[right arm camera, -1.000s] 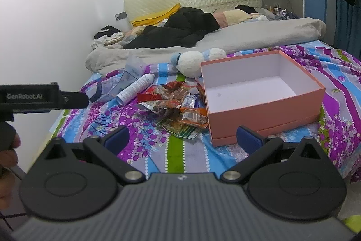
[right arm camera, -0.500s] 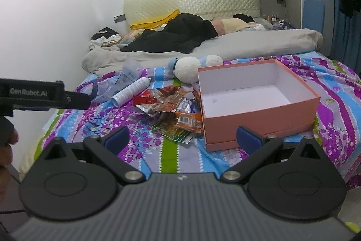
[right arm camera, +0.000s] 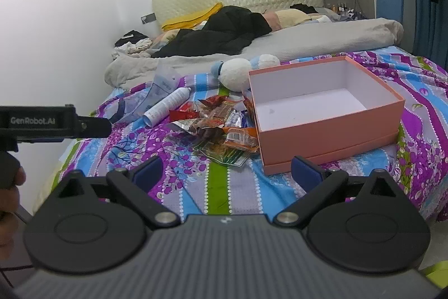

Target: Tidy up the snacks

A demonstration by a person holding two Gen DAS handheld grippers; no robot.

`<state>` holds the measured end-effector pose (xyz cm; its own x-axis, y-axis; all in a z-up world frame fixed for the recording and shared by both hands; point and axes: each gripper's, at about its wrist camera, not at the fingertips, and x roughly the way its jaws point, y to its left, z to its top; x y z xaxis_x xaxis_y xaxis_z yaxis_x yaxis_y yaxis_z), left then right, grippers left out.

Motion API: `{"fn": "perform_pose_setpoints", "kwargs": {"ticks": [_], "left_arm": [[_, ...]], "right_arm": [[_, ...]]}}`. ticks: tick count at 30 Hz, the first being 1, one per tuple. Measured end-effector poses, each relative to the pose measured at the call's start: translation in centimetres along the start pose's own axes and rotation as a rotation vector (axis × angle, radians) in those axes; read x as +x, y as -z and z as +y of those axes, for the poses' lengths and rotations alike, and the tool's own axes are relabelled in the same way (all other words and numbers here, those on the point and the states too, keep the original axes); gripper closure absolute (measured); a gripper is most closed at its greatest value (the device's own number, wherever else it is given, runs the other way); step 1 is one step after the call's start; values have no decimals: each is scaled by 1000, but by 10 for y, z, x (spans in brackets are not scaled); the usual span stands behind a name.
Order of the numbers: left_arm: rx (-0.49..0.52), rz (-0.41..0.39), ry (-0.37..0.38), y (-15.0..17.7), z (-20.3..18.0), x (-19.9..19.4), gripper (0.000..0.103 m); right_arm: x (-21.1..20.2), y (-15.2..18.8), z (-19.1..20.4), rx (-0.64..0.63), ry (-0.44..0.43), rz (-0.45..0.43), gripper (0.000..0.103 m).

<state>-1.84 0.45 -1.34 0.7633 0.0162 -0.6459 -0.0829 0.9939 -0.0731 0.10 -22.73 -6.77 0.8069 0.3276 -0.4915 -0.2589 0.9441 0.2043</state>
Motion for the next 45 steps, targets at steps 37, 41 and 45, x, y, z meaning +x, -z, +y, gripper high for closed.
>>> {"fn": "perform_pose_setpoints", "kwargs": {"ticks": [37, 41, 45], "left_arm": [[-285, 158, 87, -30, 93, 237, 1], [-317, 171, 81, -36, 101, 270, 1], [-362, 185, 124, -40, 105, 300, 2]], "right_arm": [[154, -2, 62, -470, 46, 81, 28], [190, -1, 67, -545, 68, 92, 28], [222, 4, 69, -635, 79, 110, 28]]}}
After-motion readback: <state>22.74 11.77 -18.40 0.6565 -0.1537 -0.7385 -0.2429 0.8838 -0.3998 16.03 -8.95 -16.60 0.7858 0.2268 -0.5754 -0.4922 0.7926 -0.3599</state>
